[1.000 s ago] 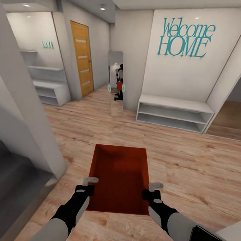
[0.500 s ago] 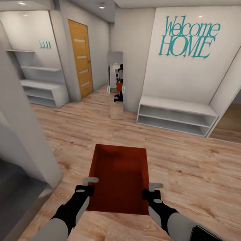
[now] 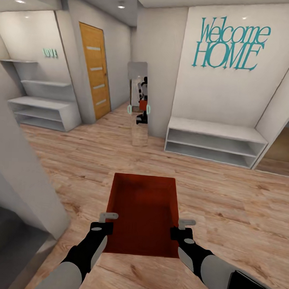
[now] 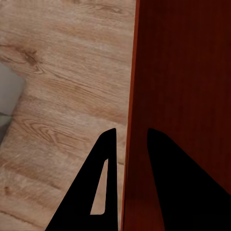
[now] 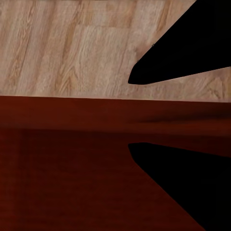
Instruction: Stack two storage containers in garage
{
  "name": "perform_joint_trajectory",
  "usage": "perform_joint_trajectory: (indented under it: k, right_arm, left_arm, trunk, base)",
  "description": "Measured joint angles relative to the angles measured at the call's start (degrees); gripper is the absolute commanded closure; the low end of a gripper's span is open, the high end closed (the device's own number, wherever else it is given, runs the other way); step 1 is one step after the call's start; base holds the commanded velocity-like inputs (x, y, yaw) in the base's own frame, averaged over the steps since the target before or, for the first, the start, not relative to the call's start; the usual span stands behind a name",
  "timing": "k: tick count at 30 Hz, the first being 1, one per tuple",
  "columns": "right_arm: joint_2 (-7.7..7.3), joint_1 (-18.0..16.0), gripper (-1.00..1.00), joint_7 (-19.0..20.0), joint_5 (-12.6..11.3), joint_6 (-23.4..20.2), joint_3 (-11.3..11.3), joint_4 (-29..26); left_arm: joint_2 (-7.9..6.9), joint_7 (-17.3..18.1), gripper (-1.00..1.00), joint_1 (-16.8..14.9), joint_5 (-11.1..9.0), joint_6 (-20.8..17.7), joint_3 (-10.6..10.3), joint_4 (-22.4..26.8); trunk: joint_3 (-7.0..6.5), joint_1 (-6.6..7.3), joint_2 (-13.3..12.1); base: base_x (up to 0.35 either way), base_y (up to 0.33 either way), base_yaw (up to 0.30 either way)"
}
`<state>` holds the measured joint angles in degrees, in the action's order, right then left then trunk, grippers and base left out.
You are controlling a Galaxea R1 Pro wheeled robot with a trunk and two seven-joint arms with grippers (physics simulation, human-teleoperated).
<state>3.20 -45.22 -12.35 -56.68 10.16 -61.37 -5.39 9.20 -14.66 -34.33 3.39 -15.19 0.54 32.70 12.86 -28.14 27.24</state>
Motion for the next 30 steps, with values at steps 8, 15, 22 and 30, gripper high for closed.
perform_joint_trajectory:
  k: [8,15,22,30]
  right_arm:
    - [0.02,0.0,1.0,0.0,0.0,0.0,0.01,0.03]
    - [0.01,0.0,1.0,0.0,0.01,0.0,0.01,0.01]
    - [0.01,0.0,1.0,0.01,0.01,0.0,0.01,0.01]
    - [-0.01,0.0,1.0,0.0,0.02,0.0,0.02,-0.01]
  left_arm:
    - [-0.01,0.01,1.0,0.0,-0.01,-0.01,-0.01,0.0]
    - [-0.01,0.01,1.0,0.0,-0.01,0.0,-0.02,0.0]
    - [0.0,0.0,1.0,0.0,0.0,-0.01,-0.01,0.0]
    - [0.01,0.0,1.0,0.0,0.0,0.01,0.0,0.0]
  trunk:
    - [0.0,0.0,0.0]
    - [0.0,0.0,0.0]
    - [0.0,0.0,0.0]
    - [0.0,0.0,0.0]
  base:
    - [0.322,0.0,0.0]
    - [0.322,0.0,0.0]
    - [0.322,0.0,0.0]
    - [0.322,0.0,0.0]
